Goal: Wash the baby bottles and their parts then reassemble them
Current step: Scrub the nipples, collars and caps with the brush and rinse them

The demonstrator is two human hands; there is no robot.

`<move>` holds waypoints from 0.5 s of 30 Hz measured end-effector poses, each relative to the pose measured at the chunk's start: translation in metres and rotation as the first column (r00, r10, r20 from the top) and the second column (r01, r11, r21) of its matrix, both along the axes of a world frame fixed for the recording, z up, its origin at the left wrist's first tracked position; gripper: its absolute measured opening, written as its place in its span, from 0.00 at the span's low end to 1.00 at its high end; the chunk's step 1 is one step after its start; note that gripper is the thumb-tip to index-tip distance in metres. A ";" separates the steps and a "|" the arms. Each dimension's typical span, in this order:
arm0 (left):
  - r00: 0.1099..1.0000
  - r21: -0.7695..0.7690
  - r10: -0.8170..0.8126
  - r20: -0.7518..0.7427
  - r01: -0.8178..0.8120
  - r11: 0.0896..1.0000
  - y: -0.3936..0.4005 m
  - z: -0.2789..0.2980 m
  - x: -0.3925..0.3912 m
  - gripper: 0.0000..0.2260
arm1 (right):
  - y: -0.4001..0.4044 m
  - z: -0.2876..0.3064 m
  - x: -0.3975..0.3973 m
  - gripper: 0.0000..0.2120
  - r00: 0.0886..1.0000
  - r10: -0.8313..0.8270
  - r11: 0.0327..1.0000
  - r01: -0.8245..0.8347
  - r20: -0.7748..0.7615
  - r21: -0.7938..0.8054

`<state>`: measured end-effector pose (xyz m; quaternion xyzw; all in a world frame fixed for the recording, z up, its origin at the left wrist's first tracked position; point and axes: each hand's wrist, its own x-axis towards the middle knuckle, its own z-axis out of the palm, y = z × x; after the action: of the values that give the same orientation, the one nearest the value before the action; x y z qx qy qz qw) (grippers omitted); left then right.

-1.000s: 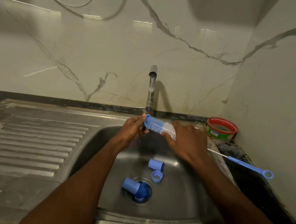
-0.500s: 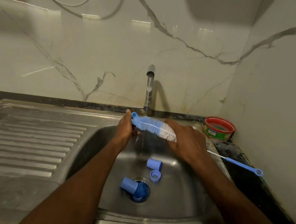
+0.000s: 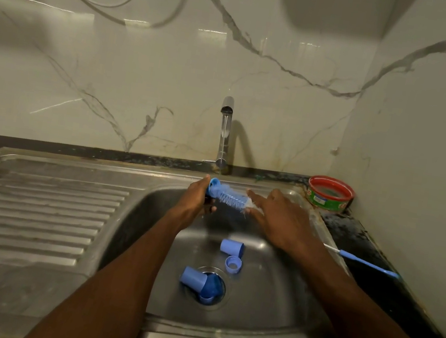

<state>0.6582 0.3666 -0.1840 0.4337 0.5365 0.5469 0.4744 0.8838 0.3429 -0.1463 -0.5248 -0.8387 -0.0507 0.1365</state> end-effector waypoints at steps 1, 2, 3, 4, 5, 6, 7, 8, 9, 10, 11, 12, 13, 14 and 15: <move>1.000 0.007 -0.009 -0.016 0.009 1.000 0.001 -0.001 0.000 0.21 | 0.002 0.000 -0.001 0.27 1.000 0.004 1.000 -0.003 -0.019 0.016; 0.999 0.016 -0.018 -0.040 0.018 1.000 0.001 -0.002 0.000 0.21 | 0.003 0.000 -0.002 0.27 0.999 -0.005 1.000 0.006 -0.032 0.029; 0.998 0.024 -0.022 -0.059 0.023 0.999 0.002 -0.002 0.000 0.20 | 0.003 0.002 -0.003 0.28 0.999 -0.018 0.999 0.020 -0.039 0.048; 0.998 0.031 -0.018 -0.059 0.020 0.999 0.002 -0.001 0.000 0.20 | 0.003 0.002 -0.005 0.28 0.999 -0.024 0.997 0.028 -0.044 0.076; 0.999 0.041 -0.014 -0.043 0.016 0.999 0.002 -0.002 0.000 0.20 | 0.002 0.003 -0.007 0.28 0.999 -0.021 0.994 0.026 -0.047 0.107; 0.999 0.051 -0.014 -0.032 0.015 0.999 0.002 -0.002 0.000 0.20 | 0.000 0.004 -0.009 0.28 0.999 -0.020 0.991 0.026 -0.044 0.134; 0.999 0.059 -0.019 -0.036 0.021 0.998 0.002 -0.003 -0.001 0.21 | -0.002 0.004 -0.011 0.27 0.999 -0.025 0.987 0.031 -0.038 0.161; 0.998 0.063 -0.033 -0.062 0.036 0.997 0.002 -0.003 -0.002 0.22 | -0.002 0.004 -0.012 0.26 0.999 -0.037 0.983 0.042 -0.031 0.178; 0.994 0.071 -0.054 -0.098 0.061 0.996 0.002 -0.003 -0.002 0.22 | -0.003 0.005 -0.013 0.25 0.998 -0.052 0.982 0.054 -0.017 0.181; 0.991 0.086 -0.074 -0.115 0.084 0.993 0.002 -0.003 -0.001 0.22 | -0.004 0.004 -0.013 0.24 0.998 -0.067 0.981 0.064 0.007 0.183; 0.992 0.114 -0.080 -0.095 0.091 0.989 0.002 -0.001 0.001 0.21 | -0.004 0.004 -0.013 0.22 0.996 -0.082 0.978 0.074 0.034 0.193; 0.997 0.142 -0.066 -0.036 0.070 0.987 0.001 0.003 0.003 0.21 | -0.004 0.004 -0.012 0.21 0.994 -0.097 0.974 0.086 0.042 0.208; 0.998 0.154 -0.029 0.046 0.022 0.988 0.001 0.008 0.005 0.20 | -0.005 0.004 -0.010 0.20 0.994 -0.110 0.969 0.100 0.027 0.228; 0.992 0.150 0.020 0.124 -0.039 0.988 0.001 0.012 0.006 0.19 | -0.004 0.005 -0.008 0.19 0.994 -0.113 0.962 0.109 0.002 0.250; 0.981 0.137 0.060 0.186 -0.086 0.987 0.003 0.015 0.005 0.18 | -0.004 0.006 -0.007 0.17 0.994 -0.108 0.956 0.108 -0.018 0.272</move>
<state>0.6631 0.3691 -0.1692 0.3953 0.4658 0.6386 0.4679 0.8773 0.3390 -0.1401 -0.5461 -0.7936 -0.1723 0.2056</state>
